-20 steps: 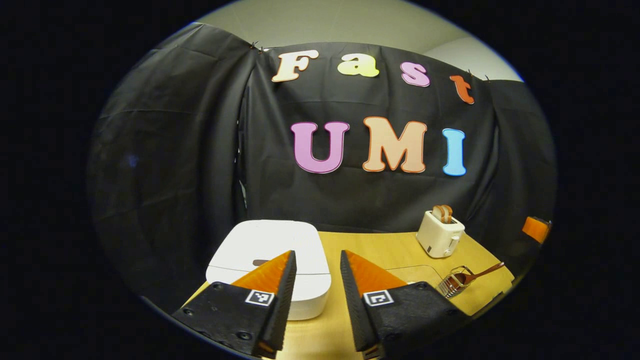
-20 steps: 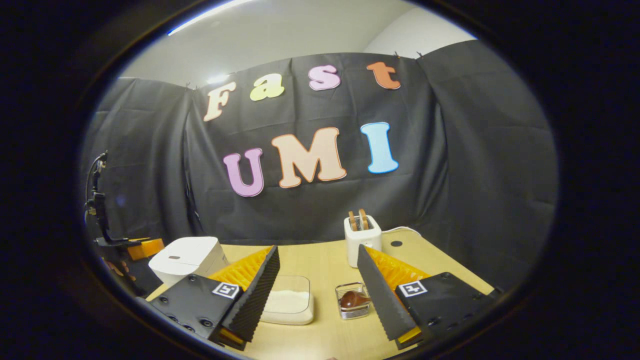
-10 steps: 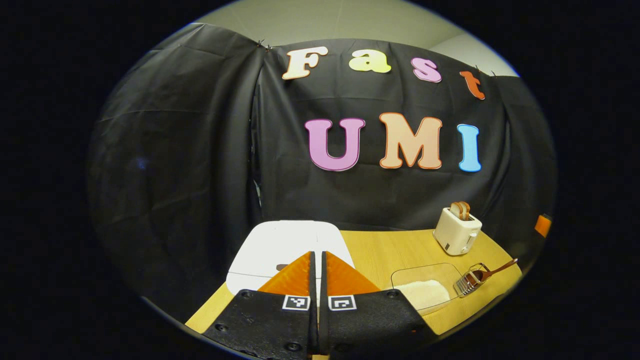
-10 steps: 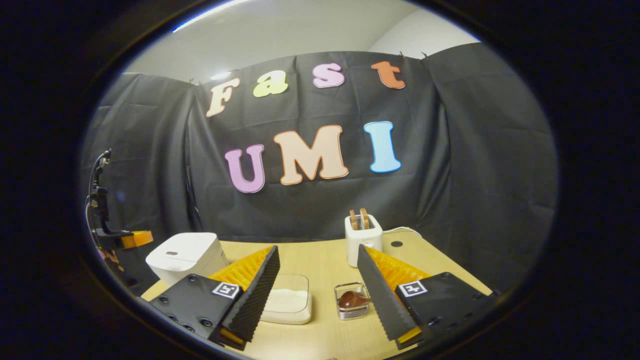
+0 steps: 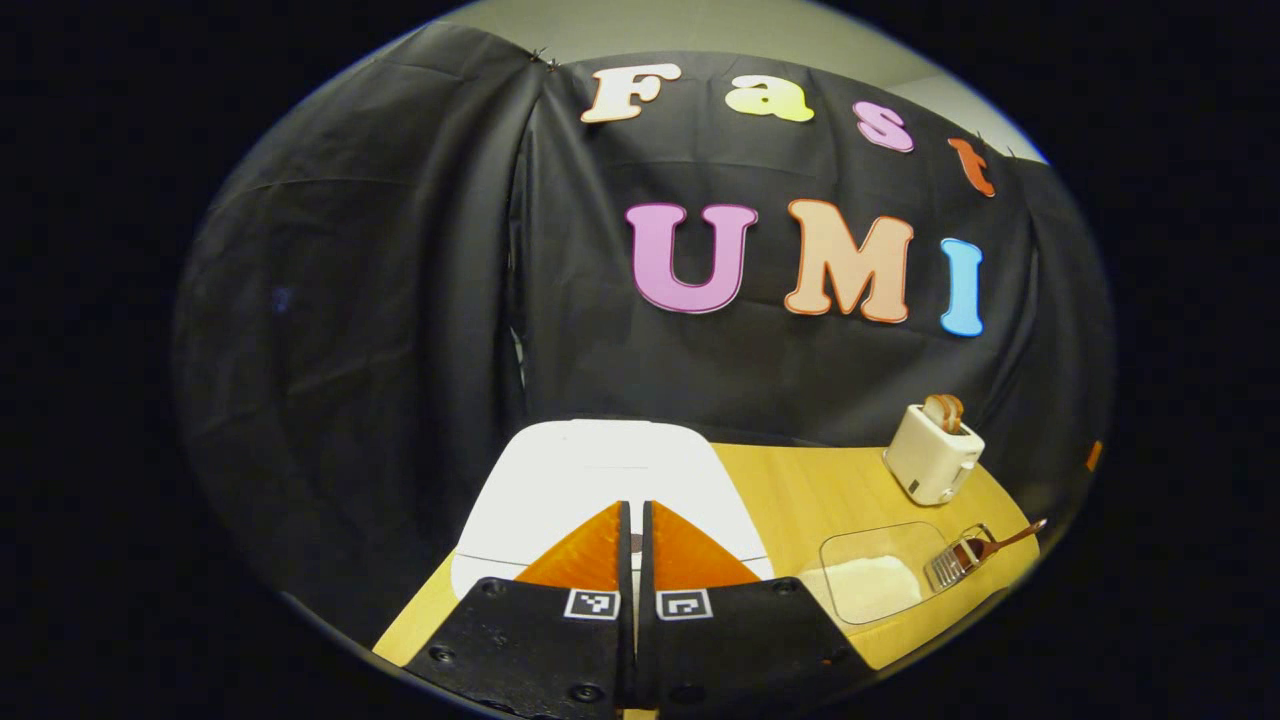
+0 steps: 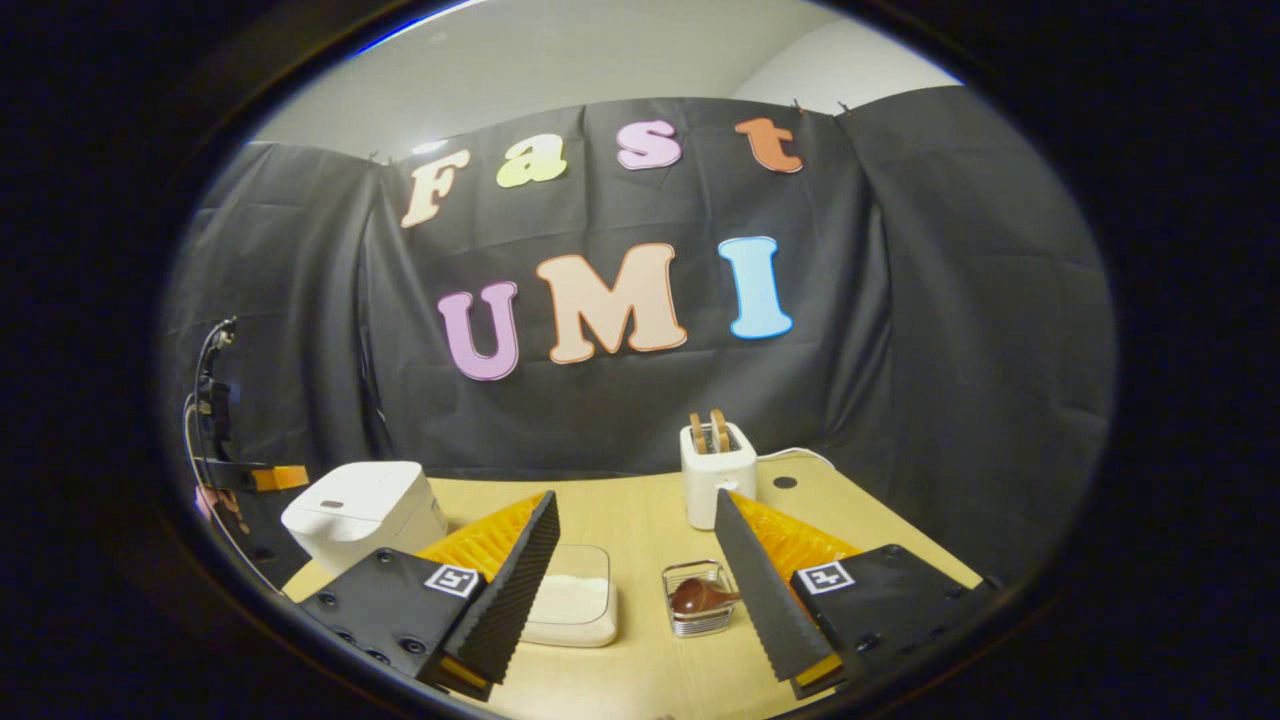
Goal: Close the left gripper, press the button to open the rice cooker; take a wooden spoon from the chopstick holder with the right hand, scoop a spoonful of rice and pour it into the rice cooker, then put the wooden spoon back into the chopstick holder.
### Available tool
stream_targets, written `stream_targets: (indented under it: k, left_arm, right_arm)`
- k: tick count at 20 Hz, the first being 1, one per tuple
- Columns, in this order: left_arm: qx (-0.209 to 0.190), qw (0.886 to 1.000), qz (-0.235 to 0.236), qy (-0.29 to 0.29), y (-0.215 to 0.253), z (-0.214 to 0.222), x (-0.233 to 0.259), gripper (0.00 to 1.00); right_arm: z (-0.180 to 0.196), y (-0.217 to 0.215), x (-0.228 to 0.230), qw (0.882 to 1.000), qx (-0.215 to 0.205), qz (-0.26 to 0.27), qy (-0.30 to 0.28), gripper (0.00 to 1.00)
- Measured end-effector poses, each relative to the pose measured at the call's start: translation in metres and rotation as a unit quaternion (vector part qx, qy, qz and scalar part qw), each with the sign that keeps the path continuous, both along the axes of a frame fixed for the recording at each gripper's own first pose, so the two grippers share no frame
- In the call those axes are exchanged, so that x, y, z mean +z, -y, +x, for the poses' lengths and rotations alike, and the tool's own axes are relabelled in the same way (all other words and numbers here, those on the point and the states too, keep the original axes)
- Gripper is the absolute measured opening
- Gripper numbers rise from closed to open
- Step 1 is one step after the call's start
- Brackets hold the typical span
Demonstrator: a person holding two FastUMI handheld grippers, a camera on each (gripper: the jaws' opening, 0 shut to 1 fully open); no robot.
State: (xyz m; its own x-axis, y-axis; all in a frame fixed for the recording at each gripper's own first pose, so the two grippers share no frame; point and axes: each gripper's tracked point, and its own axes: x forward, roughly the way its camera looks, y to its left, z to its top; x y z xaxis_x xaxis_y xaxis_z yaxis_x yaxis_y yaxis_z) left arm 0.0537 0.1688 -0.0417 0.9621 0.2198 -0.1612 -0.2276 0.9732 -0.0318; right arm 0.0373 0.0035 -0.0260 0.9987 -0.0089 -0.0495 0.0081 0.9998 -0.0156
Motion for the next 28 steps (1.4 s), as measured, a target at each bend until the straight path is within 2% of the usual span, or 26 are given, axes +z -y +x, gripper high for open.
stream_targets:
  k: [5,14,20,28]
  left_arm:
    - [-0.009,0.999,-0.007,-0.035,-0.019,0.022,-0.025,0.00]
    - [-0.023,0.997,-0.025,-0.074,-0.018,0.032,-0.054,0.00]
    - [-0.024,0.997,-0.022,-0.064,-0.020,0.033,-0.047,0.00]
    - [-0.014,1.000,0.016,0.016,-0.022,0.042,0.024,0.00]
  right_arm:
    - [-0.002,0.004,-0.003,1.000,-0.016,-0.008,-0.006,0.99]
    - [-0.007,0.009,-0.008,0.999,-0.036,-0.012,-0.012,0.99]
    - [-0.005,0.007,-0.008,0.999,-0.031,-0.010,-0.010,0.99]
    - [-0.005,0.004,-0.010,1.000,-0.021,-0.004,-0.009,0.98]
